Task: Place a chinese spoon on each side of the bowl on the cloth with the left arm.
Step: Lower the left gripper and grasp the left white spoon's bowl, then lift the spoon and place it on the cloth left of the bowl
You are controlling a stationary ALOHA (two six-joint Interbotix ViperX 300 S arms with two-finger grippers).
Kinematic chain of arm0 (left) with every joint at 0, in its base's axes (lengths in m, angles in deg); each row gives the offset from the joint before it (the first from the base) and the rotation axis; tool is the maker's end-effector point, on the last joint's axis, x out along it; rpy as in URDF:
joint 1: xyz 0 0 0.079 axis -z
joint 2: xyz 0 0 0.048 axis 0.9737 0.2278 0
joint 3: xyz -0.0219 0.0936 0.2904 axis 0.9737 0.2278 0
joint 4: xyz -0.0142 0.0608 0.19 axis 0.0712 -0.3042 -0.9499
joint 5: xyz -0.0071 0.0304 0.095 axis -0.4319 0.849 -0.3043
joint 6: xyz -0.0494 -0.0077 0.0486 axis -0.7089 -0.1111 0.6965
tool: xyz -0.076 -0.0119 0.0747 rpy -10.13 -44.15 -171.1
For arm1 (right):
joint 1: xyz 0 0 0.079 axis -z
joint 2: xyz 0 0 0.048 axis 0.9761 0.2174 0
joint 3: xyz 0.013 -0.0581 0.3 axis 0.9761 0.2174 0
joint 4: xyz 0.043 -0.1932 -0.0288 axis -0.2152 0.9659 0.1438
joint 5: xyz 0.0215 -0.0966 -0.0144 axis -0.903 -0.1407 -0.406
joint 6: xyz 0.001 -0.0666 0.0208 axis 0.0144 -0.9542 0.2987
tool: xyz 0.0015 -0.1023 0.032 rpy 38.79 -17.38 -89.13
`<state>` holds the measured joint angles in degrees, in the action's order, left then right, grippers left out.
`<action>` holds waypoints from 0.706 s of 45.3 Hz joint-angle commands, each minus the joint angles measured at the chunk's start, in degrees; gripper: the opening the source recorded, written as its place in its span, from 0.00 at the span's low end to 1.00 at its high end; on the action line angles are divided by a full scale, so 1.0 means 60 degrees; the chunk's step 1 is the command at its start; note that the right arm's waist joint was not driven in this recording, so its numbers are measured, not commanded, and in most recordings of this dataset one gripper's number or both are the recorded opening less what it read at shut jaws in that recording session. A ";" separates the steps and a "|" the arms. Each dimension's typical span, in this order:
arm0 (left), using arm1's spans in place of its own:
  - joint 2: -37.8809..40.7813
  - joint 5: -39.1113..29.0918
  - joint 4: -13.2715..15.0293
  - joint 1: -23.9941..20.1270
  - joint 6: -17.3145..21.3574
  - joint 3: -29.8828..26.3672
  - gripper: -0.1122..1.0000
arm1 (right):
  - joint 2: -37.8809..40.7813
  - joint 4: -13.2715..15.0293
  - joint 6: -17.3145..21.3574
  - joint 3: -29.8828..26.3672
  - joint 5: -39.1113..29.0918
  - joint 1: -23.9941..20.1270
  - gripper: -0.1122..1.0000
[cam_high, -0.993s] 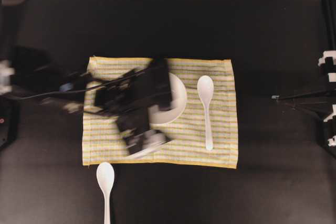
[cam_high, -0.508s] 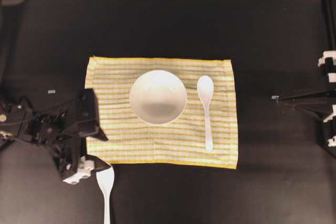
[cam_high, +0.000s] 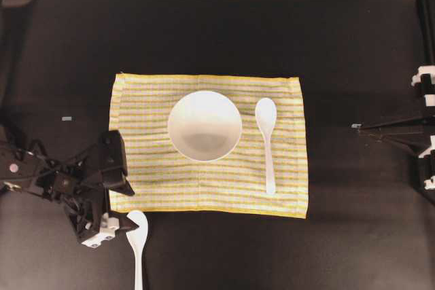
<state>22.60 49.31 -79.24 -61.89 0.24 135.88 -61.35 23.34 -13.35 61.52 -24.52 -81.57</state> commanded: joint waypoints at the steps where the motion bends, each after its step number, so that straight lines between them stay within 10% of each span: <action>1: 0.0322 0.0308 -0.0029 0.0161 -0.0029 -0.0132 0.89 | 0.0059 -0.0029 0.0000 -0.0059 0.0059 0.0000 0.10; 19: 0.0645 0.0352 -0.0029 0.0498 -0.0249 -0.0249 0.82 | 0.0059 -0.0044 0.0132 0.0015 0.0029 0.0000 0.10; 32: 0.0542 0.0308 -0.0029 0.0483 -0.0234 -0.0352 0.26 | 0.0059 -0.0044 0.0132 0.0015 0.0015 0.0000 0.10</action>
<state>26.64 51.07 -79.24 -59.08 -1.26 134.65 -61.35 23.25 -13.08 61.96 -24.61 -81.57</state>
